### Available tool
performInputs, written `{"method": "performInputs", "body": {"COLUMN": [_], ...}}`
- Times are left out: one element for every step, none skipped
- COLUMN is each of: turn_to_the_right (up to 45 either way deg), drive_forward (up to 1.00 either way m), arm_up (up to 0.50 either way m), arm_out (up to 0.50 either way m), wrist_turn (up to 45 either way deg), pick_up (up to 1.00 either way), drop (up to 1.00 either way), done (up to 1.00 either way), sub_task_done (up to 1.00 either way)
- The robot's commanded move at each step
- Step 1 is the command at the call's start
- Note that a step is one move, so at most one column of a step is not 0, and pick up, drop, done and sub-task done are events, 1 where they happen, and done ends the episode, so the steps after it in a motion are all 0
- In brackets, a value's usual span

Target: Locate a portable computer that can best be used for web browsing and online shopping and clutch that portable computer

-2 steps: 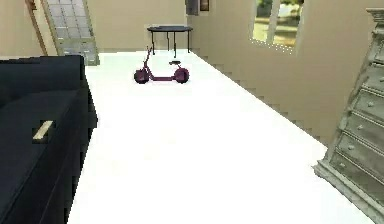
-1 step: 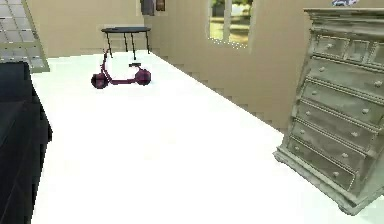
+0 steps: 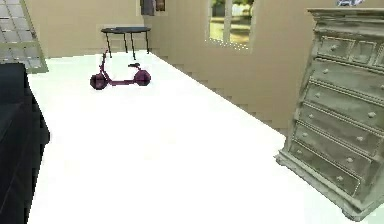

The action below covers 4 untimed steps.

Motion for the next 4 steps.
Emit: {"method": "performInputs", "body": {"turn_to_the_right": [-24.0,0.0,0.0,-3.0], "drive_forward": [0.0,1.0,1.0,0.0], "arm_up": [0.0,0.0,0.0,0.0], "arm_out": [0.0,0.0,0.0,0.0], "wrist_turn": [0.0,0.0,0.0,0.0], "pick_up": [0.0,0.0,0.0,0.0], "drop": [0.0,0.0,0.0,0.0], "done": [0.0,0.0,0.0,0.0], "sub_task_done": [0.0,0.0,0.0,0.0]}}
